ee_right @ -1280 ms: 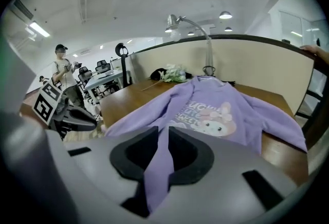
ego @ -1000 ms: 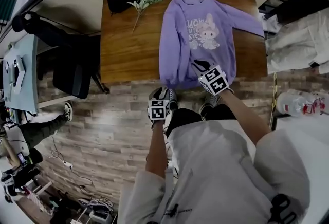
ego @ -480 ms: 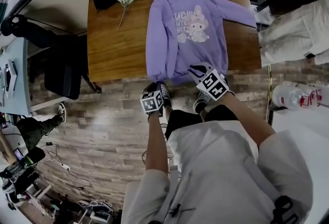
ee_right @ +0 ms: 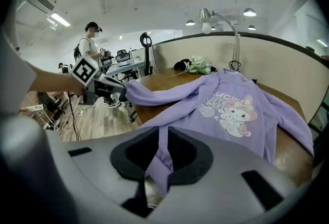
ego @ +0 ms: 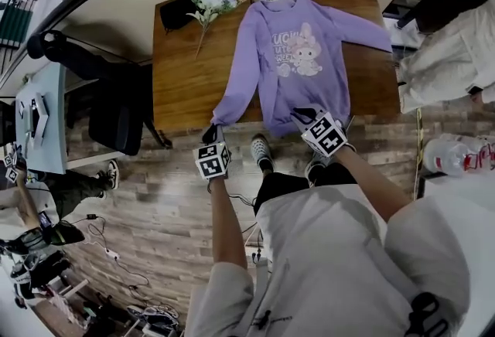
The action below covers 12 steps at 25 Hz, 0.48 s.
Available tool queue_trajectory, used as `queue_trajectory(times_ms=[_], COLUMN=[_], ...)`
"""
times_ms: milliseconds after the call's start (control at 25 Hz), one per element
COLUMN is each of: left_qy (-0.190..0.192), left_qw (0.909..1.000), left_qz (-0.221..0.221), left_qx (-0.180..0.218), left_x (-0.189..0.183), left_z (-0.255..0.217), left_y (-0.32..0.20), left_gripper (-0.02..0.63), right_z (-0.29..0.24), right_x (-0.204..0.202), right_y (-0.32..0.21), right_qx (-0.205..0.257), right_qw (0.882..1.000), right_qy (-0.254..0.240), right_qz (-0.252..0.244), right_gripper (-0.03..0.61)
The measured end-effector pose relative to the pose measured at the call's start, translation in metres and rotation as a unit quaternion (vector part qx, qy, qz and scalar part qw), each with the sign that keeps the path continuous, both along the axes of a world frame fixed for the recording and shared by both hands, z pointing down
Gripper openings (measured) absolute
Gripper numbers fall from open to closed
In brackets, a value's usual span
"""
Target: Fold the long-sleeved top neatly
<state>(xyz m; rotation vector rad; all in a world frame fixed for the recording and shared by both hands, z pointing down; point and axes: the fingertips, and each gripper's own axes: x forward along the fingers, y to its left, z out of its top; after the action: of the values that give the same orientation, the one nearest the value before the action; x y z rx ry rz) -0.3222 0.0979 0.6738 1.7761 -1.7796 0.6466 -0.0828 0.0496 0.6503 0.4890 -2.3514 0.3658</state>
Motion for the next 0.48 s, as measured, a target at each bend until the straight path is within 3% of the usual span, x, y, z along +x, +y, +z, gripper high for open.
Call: queue_trajectory(times_ms=[200,480], left_qy=[-0.08,-0.162], left_qw=[0.9957,0.9811], left_qz=[0.019,0.051], left_qx=[0.042,0.092], left_x=[-0.061,-0.145], left_z=[-0.074,-0.167], left_y=[-0.046,-0.11], left_gripper=[0.037,0.037], right_z=[-0.005,-0.007], right_x=[-0.005,-0.018], right_y=[-0.003,-0.012], right_qx=[0.004,-0.001], right_qw=[1.0,0.999], right_qy=[-0.007,-0.006], right_qz=[0.016,0.049], right_gripper=[0.058,0.057])
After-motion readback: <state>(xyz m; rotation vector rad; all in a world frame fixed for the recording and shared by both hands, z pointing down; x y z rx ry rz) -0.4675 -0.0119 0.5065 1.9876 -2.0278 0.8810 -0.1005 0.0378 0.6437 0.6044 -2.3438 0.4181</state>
